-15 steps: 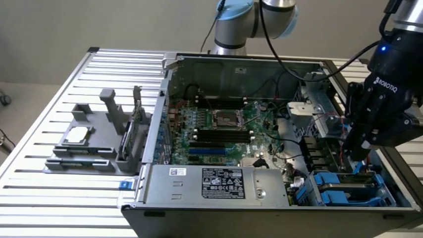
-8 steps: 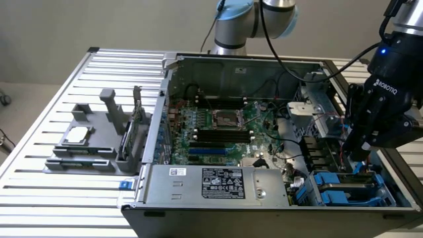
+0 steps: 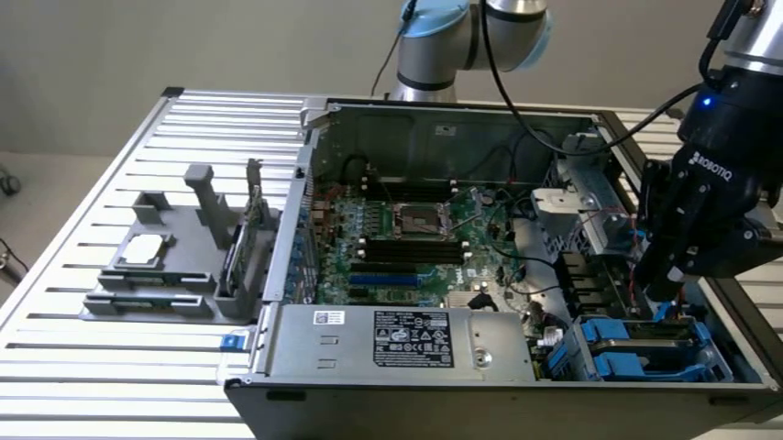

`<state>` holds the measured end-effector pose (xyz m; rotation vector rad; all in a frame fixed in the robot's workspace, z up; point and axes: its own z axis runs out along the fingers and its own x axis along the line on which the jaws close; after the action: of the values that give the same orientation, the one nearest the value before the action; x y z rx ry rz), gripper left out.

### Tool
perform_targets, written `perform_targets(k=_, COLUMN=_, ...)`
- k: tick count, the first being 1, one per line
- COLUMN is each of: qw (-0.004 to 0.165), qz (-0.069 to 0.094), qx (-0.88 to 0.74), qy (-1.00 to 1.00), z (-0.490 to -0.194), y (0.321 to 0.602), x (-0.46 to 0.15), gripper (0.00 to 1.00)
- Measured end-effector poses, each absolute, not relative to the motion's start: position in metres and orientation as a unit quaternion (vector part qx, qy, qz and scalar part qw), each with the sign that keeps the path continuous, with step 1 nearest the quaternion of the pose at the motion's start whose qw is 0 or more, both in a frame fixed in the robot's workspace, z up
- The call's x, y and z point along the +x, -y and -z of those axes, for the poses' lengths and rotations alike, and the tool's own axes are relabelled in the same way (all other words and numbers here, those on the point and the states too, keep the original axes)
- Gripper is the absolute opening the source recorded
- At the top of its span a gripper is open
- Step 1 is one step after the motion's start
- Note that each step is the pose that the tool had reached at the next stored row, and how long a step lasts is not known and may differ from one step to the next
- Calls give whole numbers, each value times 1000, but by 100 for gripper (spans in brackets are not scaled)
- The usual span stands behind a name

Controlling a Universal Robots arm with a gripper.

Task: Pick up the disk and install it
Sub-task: 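Insert the second disk wire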

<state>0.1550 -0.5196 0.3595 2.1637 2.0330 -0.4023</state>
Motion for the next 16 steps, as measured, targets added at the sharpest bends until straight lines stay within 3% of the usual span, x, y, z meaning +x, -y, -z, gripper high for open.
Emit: perform_targets(k=16, qw=40, qz=102, qx=719, qy=-686, z=-360, y=538, x=155, gripper=31)
